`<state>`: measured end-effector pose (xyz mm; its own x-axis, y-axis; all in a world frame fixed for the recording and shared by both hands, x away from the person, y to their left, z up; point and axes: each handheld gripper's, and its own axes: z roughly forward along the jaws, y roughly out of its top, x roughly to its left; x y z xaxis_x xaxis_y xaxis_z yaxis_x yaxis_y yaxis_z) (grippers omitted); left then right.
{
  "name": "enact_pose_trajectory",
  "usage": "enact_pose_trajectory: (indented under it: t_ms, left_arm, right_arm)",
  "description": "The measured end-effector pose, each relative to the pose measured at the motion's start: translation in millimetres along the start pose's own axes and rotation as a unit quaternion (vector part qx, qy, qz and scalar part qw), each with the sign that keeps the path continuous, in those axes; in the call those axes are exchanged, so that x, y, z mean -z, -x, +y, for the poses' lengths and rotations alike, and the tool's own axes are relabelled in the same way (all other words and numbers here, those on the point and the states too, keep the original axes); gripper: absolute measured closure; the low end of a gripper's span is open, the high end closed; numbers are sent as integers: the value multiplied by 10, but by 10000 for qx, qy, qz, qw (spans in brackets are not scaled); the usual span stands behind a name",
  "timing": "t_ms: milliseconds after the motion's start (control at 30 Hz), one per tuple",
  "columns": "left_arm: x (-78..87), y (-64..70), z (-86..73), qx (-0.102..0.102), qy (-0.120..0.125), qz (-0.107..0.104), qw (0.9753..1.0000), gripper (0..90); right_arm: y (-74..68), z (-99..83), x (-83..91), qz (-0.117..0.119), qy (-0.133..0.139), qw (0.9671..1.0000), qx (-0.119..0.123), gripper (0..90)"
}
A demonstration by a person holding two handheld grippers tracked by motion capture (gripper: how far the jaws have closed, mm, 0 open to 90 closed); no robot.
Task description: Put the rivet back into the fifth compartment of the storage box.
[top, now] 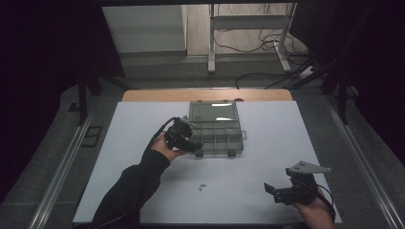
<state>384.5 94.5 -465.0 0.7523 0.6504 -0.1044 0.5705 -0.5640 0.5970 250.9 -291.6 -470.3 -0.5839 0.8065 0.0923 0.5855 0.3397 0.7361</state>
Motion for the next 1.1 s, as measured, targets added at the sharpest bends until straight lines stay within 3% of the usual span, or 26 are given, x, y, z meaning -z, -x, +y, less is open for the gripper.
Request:
enact_pose_trajectory:
  t_ms: [233,367,600,1100]
  left_arm:
    - [39,48,-36,0,-16,59,10000,76]
    - [75,71,-70,33,-28,3,10000,8]
    - [162,129,-138,18,36,-121,9999,0]
    - [236,360,-329,-432,83,-291,9986,0]
  right_arm:
    - [3,0,-1,6,-5,10000,-17,0]
    - [3,0,0,7,-5,10000,-19,0]
    - [4,0,-1,7,-6,10000,-24,0]
    - [3,0,-2,6,-10,10000,-19,0]
